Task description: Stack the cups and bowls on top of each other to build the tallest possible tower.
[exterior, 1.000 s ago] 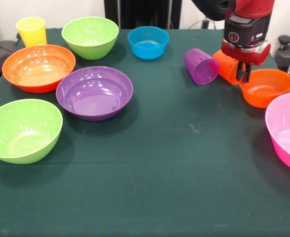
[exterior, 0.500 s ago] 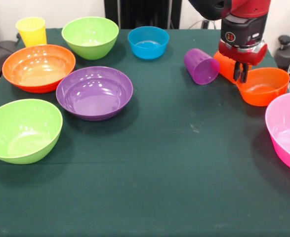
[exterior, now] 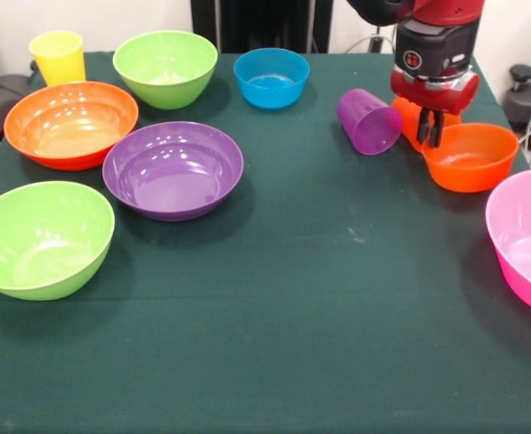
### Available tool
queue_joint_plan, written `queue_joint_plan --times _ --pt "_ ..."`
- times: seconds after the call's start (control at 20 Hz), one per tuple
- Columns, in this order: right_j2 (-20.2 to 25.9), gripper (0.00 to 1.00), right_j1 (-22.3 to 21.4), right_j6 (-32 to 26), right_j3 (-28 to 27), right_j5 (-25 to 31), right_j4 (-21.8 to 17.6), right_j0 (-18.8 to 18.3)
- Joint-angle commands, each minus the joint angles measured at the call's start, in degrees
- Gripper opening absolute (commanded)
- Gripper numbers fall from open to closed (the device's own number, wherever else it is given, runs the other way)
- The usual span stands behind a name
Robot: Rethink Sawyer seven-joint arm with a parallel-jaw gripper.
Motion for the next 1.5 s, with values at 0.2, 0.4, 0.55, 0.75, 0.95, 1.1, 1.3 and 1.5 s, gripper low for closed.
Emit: queue_joint_plan --times 0.2,0.4,0.55,0.75,0.95,1.1,1.3,1.5 --pt "-8.5 0.00 -0.1 11.5 5.9 -0.5 -4.9 1.5" --pt "-9.3 0.00 -0.9 11.2 6.5 -1.3 -4.4 1.6" --pt "-9.7 0.00 -1.2 11.1 6.8 -1.8 -4.2 1.8" --pt "-10.1 0.00 -1.2 10.9 6.8 -2.4 -4.0 1.9" --pt "-10.4 0.00 0.0 11.0 5.8 -2.9 -3.9 2.5" --pt "-9.9 0.00 1.5 10.2 4.7 -3.3 -3.9 2.7" --pt "-8.7 0.00 3.7 8.1 1.6 -2.0 -3.1 3.0" --pt "-7.6 0.00 5.8 5.7 -2.8 0.4 -2.2 2.5"
